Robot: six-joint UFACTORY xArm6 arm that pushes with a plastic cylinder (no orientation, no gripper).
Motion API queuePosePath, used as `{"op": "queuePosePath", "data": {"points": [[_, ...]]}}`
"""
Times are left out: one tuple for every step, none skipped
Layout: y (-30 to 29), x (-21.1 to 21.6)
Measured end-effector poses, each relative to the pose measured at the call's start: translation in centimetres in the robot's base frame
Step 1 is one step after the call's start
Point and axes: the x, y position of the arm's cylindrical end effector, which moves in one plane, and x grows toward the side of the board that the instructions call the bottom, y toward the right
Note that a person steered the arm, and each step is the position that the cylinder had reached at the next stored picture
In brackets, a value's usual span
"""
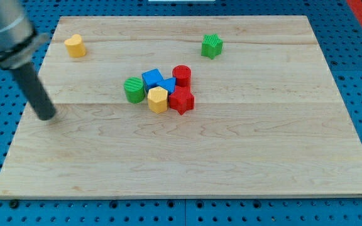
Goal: Move the yellow heart left to the green star
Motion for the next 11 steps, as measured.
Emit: {"op": "queuePosePath", "data": {"points": [[-0.7, -5.8], [-4.5, -8.0], [-2.5, -12.4], [-2.4, -15.3], [-1.7, -15.3], [-0.3, -14.3], [-2.5, -16.1], [0.1, -17.1], [6.2, -18.4], [12.5, -20.2], [19.9, -20.0]]}}
